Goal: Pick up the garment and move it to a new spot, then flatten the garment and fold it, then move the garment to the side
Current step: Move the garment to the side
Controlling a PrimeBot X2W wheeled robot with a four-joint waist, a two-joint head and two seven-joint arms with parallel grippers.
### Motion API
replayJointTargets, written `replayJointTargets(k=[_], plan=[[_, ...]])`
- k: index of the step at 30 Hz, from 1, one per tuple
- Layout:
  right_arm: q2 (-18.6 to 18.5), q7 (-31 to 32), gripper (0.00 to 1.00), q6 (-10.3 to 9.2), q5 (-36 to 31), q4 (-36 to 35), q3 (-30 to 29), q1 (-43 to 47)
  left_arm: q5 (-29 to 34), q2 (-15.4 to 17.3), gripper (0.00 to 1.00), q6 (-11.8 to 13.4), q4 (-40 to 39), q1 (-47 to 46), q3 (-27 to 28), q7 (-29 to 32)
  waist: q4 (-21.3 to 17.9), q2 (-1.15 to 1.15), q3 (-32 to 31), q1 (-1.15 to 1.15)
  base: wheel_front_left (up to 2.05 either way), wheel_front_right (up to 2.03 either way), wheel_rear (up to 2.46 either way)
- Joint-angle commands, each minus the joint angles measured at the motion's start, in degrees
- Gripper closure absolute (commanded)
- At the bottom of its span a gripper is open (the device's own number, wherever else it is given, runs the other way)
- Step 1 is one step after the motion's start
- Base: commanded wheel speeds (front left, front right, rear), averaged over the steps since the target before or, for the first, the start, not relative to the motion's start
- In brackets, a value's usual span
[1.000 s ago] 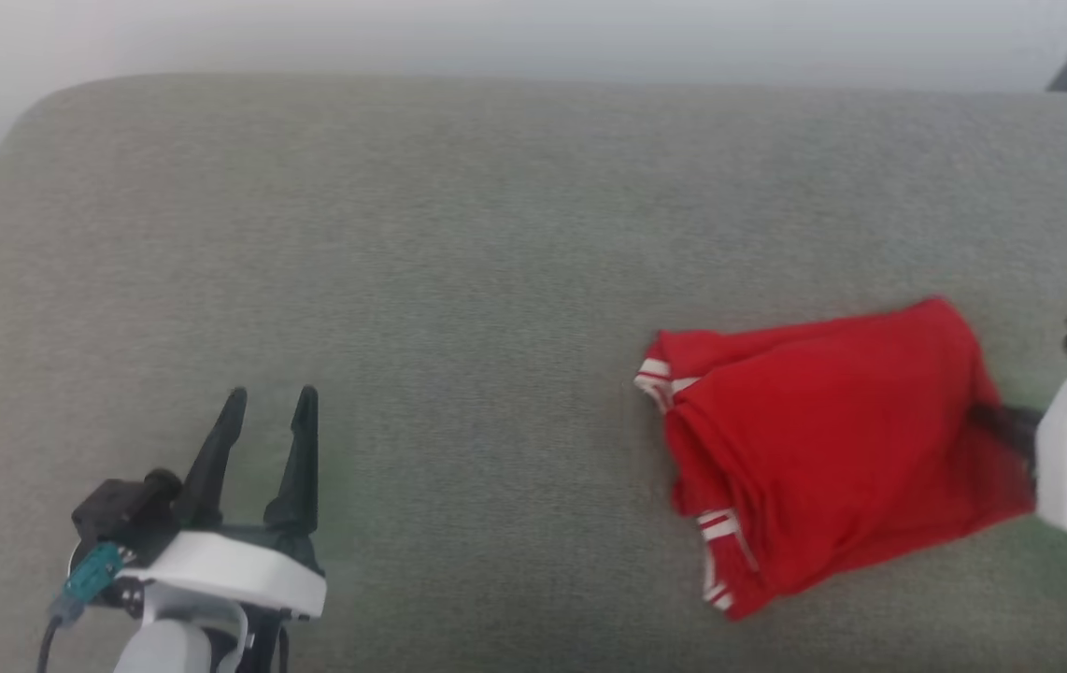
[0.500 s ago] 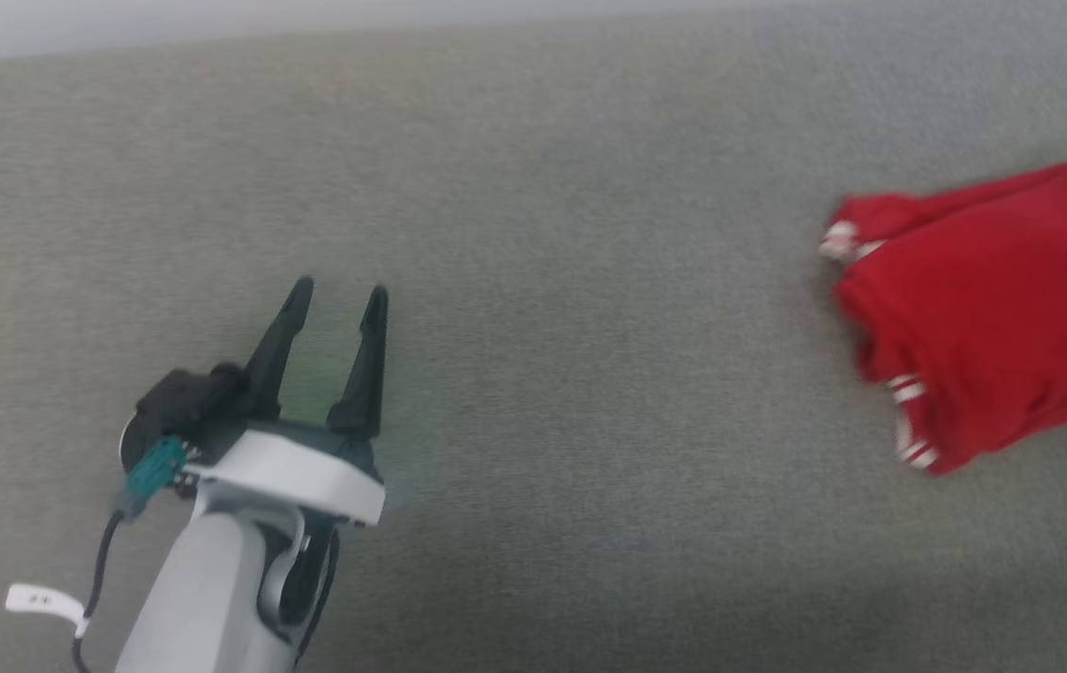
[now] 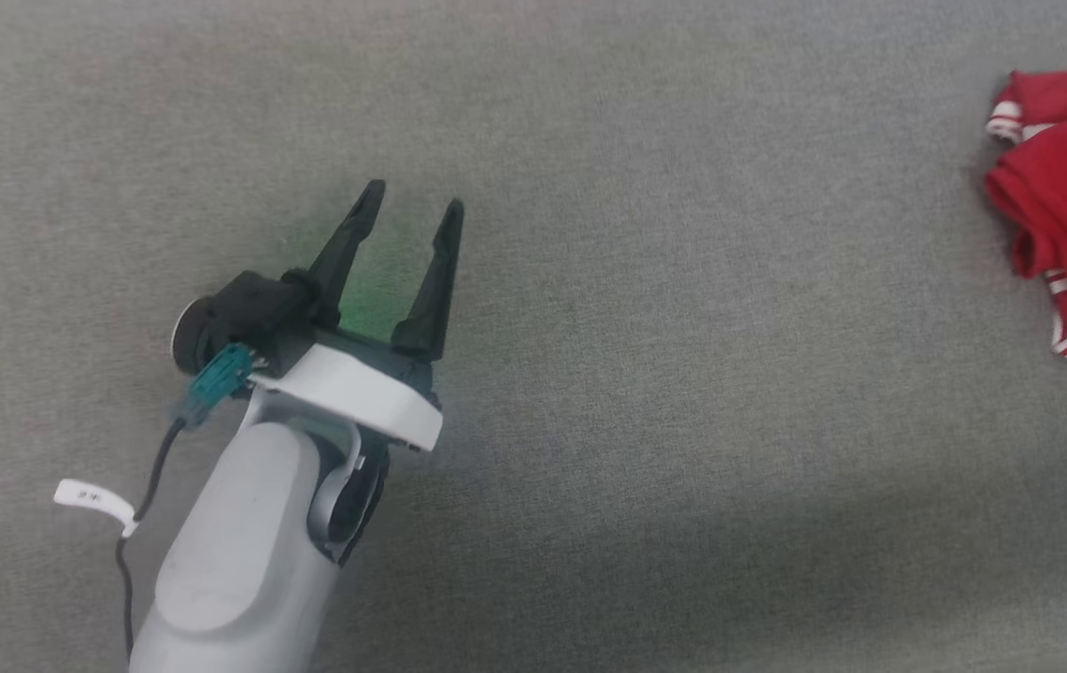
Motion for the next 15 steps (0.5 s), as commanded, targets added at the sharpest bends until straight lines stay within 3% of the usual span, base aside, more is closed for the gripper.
replayJointTargets(k=[1, 9, 15], plan=[[0.20, -1.61, 1.00, -0.10, -0.83, 1.56, 0.76, -1.51, 0.79, 0.17, 0.00, -0.11, 0.40, -1.35, -0.52, -0.25, -0.65, 0.00, 1.26, 0.00, 0.00, 0.00, 0.00], [2.82, -7.33, 1.00, -0.10, -4.60, 10.41, 6.96, -6.02, 1.06, -0.29, 0.00, -0.11, 1.95, -4.83, -2.90, -0.25, -0.26, 0.00, 3.86, 0.00, 0.00, 0.00, 0.00], [5.88, -8.45, 1.00, -0.09, -2.59, 16.27, 9.96, -7.80, 0.61, -0.49, 0.00, -0.11, 2.66, -6.25, -4.19, -0.25, 1.05, 0.00, 4.60, 0.00, 0.00, 0.00, 0.00]])
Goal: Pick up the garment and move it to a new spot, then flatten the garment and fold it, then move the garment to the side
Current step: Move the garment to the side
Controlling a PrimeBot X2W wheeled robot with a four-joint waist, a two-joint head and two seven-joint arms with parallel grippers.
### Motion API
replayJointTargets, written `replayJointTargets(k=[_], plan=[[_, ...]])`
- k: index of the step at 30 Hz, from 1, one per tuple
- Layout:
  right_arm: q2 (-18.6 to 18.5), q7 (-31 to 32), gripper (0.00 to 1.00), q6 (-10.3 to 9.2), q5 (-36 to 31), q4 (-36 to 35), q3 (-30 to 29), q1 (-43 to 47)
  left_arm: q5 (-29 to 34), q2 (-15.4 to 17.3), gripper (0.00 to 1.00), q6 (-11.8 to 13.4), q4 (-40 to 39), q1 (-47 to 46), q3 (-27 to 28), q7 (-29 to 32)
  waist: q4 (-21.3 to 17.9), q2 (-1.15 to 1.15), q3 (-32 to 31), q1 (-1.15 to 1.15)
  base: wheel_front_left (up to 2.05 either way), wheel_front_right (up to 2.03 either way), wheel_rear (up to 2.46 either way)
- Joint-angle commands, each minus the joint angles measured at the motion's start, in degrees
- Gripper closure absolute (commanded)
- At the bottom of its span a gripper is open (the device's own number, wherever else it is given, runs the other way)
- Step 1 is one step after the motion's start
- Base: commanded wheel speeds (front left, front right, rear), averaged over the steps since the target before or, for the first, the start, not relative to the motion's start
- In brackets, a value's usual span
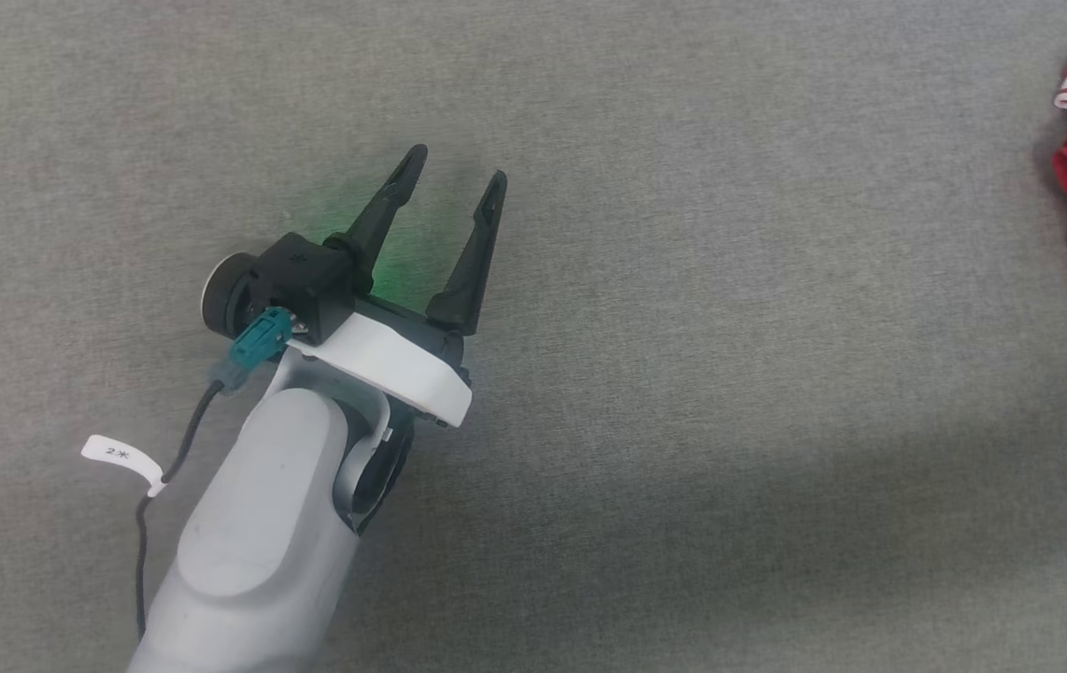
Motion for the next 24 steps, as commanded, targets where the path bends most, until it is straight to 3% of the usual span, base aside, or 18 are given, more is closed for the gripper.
replayJointTargets(k=[1, 3, 4, 6, 7, 8, 15, 24], plan=[[0.76, -0.14, 1.00, -0.08, 0.61, 1.12, 0.95, -0.80, 0.15, 0.03, 0.00, -0.11, 0.20, -0.89, -0.01, -0.25, 0.50, 0.00, 0.00, 0.00, 0.00, 0.00, 0.00], [1.07, 0.10, 1.00, -0.08, 1.53, 2.42, 1.74, -1.35, -0.01, 0.07, 0.00, -0.11, 0.24, -0.92, 0.02, -0.25, 0.92, 0.00, -0.07, 0.00, 0.00, 0.00, 0.00], [1.12, 0.21, 0.93, -0.08, 1.99, 3.14, 2.05, -1.51, -0.11, 0.12, 0.00, -0.11, 0.22, -0.83, 0.02, -0.25, 1.15, 0.00, -0.22, 0.00, 0.00, 0.00, 0.00], [1.42, -0.10, 0.60, -0.08, 2.82, 4.40, 2.34, -2.23, -0.31, 0.36, 0.00, -0.11, 0.03, -0.27, 0.24, -0.25, 1.43, 0.00, -0.68, 0.00, 0.00, 0.00, 0.00], [1.14, -0.39, 0.23, -0.08, 2.79, 4.88, 2.70, -2.62, -0.44, 0.43, 0.00, -0.11, -0.04, 0.09, 0.29, -0.25, 1.55, 0.00, -0.96, 0.00, 0.00, 0.00, 0.00], [1.03, -0.39, 0.00, -0.08, 3.06, 5.51, 3.00, -2.81, -0.51, 0.52, 0.00, -0.11, -0.17, 0.43, 0.48, -0.25, 1.68, 0.00, -1.34, 0.00, 0.00, 0.00, 0.00], [1.33, -1.04, 0.00, -0.08, 5.57, 6.30, 4.61, -3.64, -1.61, 1.33, 0.00, -0.11, -1.21, 3.42, 2.29, -0.25, 1.81, 0.00, -5.11, 0.00, 0.00, 0.00, 0.00], [3.58, -9.40, 0.00, -0.08, 12.21, 0.11, 5.06, 0.24, -2.49, 2.66, 0.00, -0.11, -4.12, 9.92, 6.82, -0.25, 2.30, 0.00, -12.63, 0.00, 0.00, 0.00, 0.00]])
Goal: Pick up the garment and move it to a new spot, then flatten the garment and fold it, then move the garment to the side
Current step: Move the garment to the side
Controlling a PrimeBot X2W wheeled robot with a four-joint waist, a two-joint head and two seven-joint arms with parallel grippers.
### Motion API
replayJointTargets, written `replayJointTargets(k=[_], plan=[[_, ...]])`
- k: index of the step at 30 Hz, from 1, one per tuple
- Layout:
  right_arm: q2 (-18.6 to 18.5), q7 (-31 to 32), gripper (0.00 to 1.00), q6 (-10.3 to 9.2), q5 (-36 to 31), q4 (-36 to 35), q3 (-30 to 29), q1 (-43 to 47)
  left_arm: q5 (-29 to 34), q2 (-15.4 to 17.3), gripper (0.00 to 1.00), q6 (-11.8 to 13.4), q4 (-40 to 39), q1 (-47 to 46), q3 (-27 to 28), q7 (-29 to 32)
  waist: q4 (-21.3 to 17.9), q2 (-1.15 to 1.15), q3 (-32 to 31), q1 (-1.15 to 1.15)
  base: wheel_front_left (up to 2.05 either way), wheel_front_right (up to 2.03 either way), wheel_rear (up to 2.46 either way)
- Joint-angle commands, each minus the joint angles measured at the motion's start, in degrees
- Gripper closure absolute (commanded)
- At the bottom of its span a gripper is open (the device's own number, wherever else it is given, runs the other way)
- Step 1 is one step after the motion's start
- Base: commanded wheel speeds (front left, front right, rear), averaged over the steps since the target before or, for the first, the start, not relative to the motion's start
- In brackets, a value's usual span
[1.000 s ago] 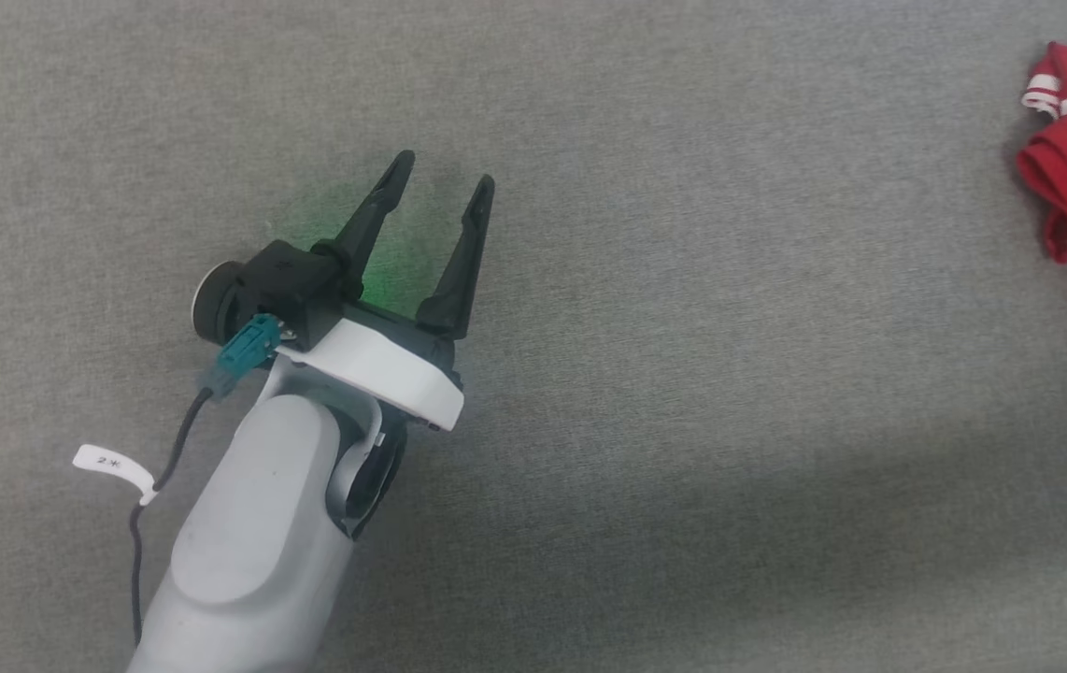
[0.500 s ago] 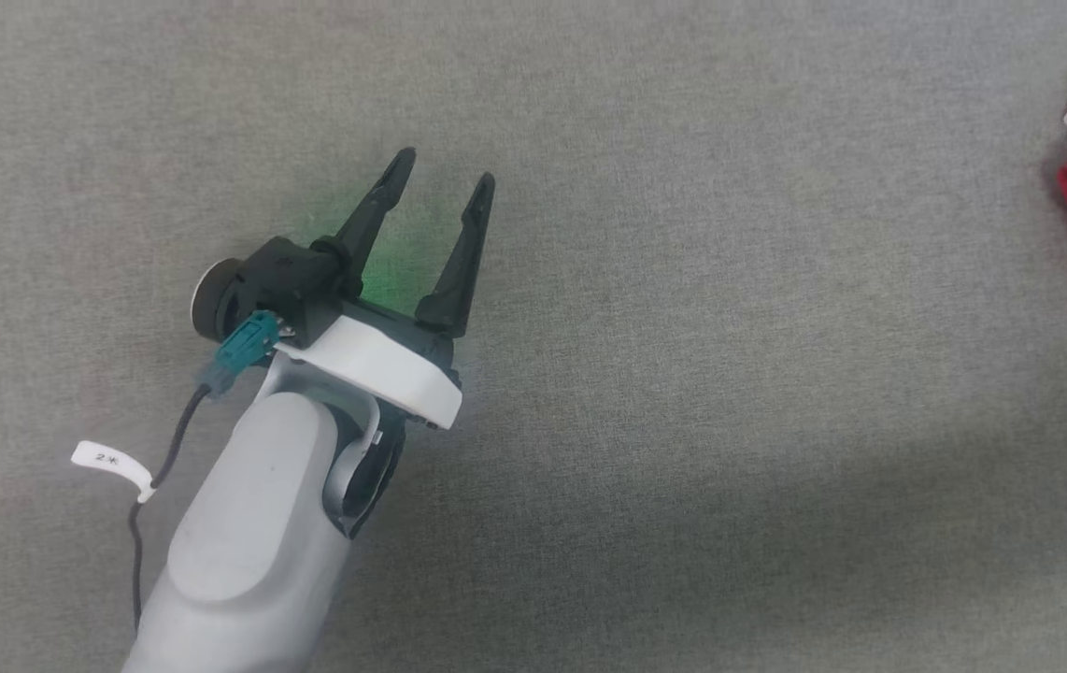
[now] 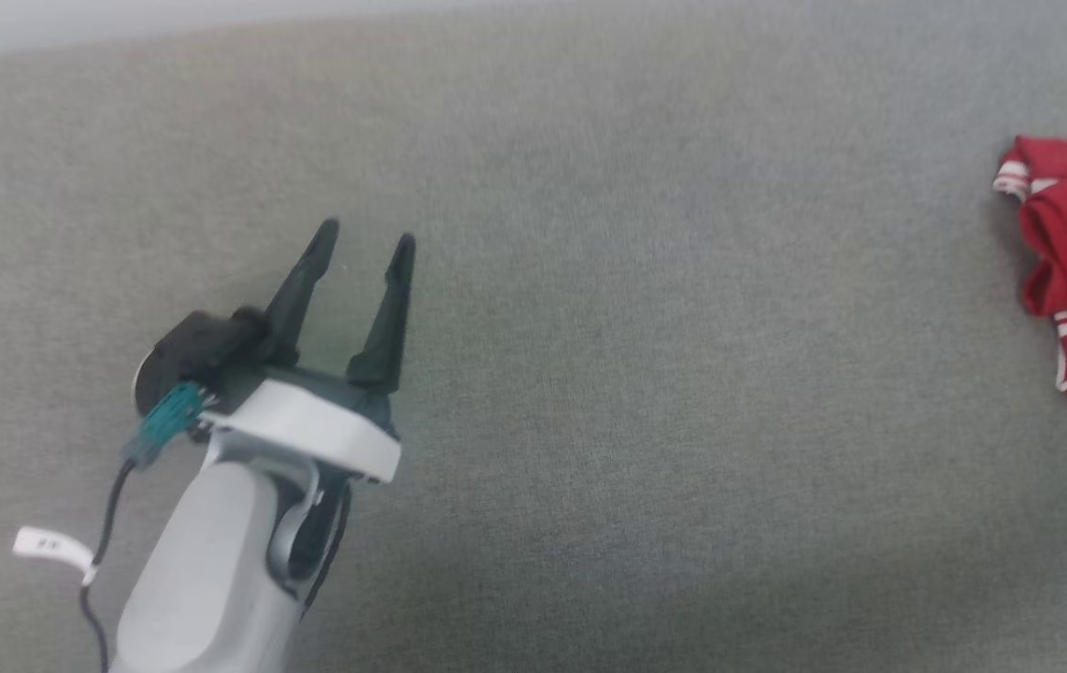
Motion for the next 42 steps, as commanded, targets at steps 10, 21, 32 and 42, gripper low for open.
replayJointTargets(k=[10, 21, 32, 42], plan=[[2.80, -6.33, 0.00, -0.08, 1.51, -7.07, 0.68, 7.53, -0.19, 1.46, 0.00, -0.11, -0.73, 7.97, 5.14, -0.25, 1.96, 0.00, -8.81, 0.00, 0.00, 0.00, 0.00], [7.19, -6.60, 0.00, -0.07, -8.47, -17.83, -16.89, 20.48, 1.25, 1.91, 0.00, -0.11, -3.70, 18.04, 11.29, -0.25, 3.48, 0.00, -14.53, 0.00, 0.00, 0.00, 0.00], [16.84, -6.61, 0.00, -0.08, -22.29, -28.92, -35.51, 38.39, 1.33, 1.98, 0.00, -0.08, -6.56, 25.75, 15.25, -0.25, 4.10, 0.00, -18.15, 0.00, 0.00, 0.00, 0.00], [24.61, -6.62, 0.00, -0.07, -29.30, -36.73, -43.31, 47.98, 0.16, 2.46, 0.00, -0.10, -7.83, 28.69, 16.88, -0.25, 3.42, 0.00, -19.10, 0.00, 0.00, 0.00, 0.00]])
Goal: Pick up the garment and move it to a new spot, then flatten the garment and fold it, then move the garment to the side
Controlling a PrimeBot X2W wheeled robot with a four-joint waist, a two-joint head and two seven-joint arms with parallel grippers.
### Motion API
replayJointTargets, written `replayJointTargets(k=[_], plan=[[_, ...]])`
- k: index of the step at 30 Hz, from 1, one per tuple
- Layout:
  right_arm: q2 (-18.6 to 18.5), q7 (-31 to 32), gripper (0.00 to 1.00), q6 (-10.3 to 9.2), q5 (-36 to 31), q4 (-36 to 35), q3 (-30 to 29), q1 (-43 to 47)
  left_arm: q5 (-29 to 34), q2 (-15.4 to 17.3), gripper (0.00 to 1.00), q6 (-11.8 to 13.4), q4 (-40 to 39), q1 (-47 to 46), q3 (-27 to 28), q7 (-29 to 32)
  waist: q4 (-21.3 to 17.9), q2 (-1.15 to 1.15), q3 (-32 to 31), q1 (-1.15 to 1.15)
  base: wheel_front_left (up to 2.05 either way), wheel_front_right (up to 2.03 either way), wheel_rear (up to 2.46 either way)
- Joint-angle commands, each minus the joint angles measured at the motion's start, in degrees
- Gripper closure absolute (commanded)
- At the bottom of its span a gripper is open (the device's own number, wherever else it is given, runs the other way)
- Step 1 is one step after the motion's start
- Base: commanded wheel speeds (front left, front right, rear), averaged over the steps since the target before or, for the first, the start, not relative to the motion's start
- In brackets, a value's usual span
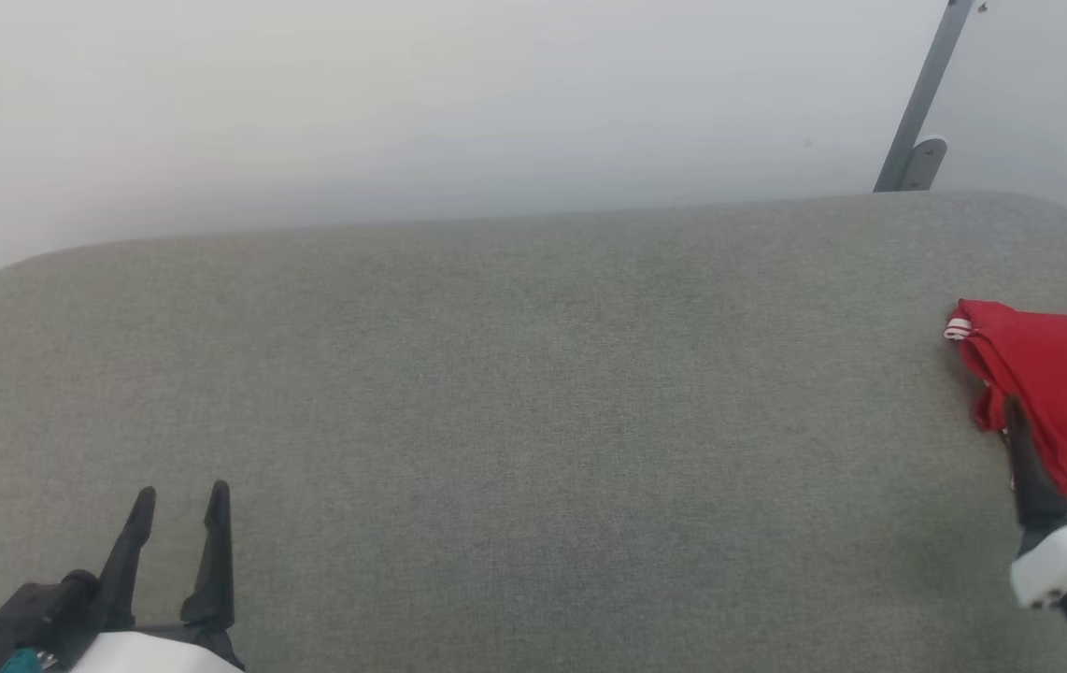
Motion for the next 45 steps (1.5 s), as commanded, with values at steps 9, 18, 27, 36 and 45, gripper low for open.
replayJointTargets(k=[9, 18, 27, 36, 45], plan=[[3.34, -0.23, 0.00, -0.04, -2.20, -3.10, -1.76, 4.40, -0.11, -0.51, 0.00, -0.10, -0.14, 1.84, 0.64, -0.25, -0.54, 0.00, -0.36, 0.00, 0.00, 0.00, 0.00], [4.10, -0.24, 0.00, -0.04, -2.88, -3.86, -2.22, 5.73, -0.51, -0.27, 0.00, -0.11, 0.06, 1.48, 0.18, -0.25, -0.48, 0.00, -0.42, 0.00, 0.00, 0.00, 0.00], [4.64, -0.24, 0.00, -0.04, -2.68, -4.08, -1.95, 6.16, -2.12, 0.51, 0.00, -0.11, 0.39, 1.49, -0.40, -0.25, -0.19, 0.00, -0.59, 0.00, 0.00, 0.00, 0.00], [6.18, 0.58, 1.00, -0.03, -1.49, -2.52, -1.38, 6.48, -3.68, -0.06, 1.00, 0.01, 2.23, 1.29, -1.04, 0.39, 0.01, 0.00, -0.61, 0.00, 0.00, 0.00, 0.00], [7.98, 3.53, 1.00, -0.03, 8.01, -3.40, -2.10, 5.87, -12.94, -1.24, 1.00, -0.01, 2.64, -0.36, -0.63, 3.33, 0.13, 0.00, -0.53, 0.00, 0.00, 0.00, 0.00]])
